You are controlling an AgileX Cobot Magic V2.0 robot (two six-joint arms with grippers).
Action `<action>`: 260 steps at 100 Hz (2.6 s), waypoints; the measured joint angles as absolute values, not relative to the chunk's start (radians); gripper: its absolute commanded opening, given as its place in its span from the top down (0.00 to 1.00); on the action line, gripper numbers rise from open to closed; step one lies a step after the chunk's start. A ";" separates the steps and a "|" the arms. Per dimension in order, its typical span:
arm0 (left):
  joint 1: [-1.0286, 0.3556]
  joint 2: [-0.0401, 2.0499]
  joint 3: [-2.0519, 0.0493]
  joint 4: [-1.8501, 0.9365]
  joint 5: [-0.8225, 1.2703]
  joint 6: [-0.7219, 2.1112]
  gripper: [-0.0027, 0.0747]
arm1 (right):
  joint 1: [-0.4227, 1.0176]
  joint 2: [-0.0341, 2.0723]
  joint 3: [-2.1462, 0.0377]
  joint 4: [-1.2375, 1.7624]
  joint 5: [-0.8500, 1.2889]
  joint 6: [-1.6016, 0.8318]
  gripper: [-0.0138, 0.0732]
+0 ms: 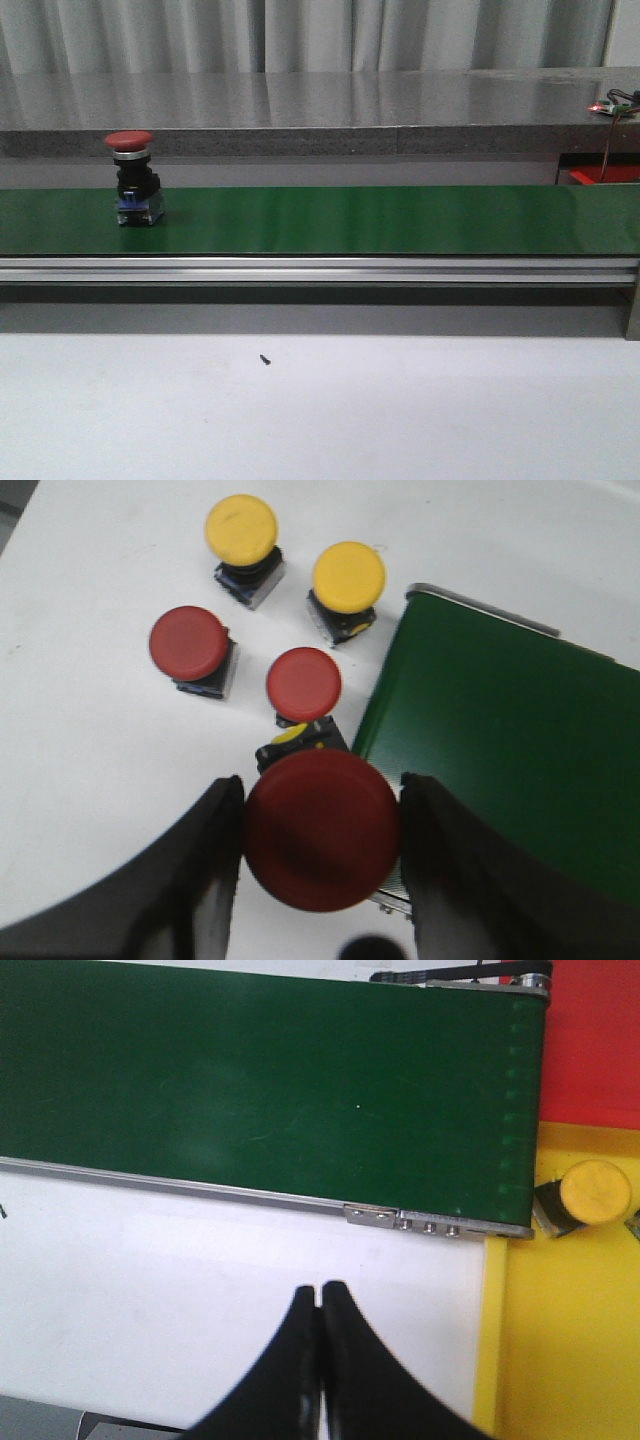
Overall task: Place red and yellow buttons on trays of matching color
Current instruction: 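Set the second red button on the belt and open the left gripper, then lower the right gripper onto the first red button and grasp it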
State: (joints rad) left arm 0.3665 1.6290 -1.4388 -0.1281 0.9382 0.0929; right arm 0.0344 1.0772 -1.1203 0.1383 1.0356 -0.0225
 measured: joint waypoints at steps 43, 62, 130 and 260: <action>0.256 1.673 -1.465 -0.134 1.007 0.104 0.65 | 0.034 1.077 -1.120 0.138 1.037 -0.022 0.96; 0.241 1.711 -1.465 -0.134 1.013 0.104 0.65 | 0.034 1.077 -1.120 0.138 1.037 -0.024 0.96; 0.241 1.716 -1.551 -0.157 1.064 0.121 0.28 | 0.034 1.077 -1.120 0.138 1.038 -0.024 0.96; 0.241 1.133 -1.247 -0.276 1.068 0.171 0.99 | 0.427 1.618 -1.492 0.224 0.961 -0.110 0.32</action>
State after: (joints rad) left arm 0.2415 1.1328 -1.2467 -0.2763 1.0679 0.1710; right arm 0.4267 1.6176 -1.4918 0.2237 0.9607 -0.1101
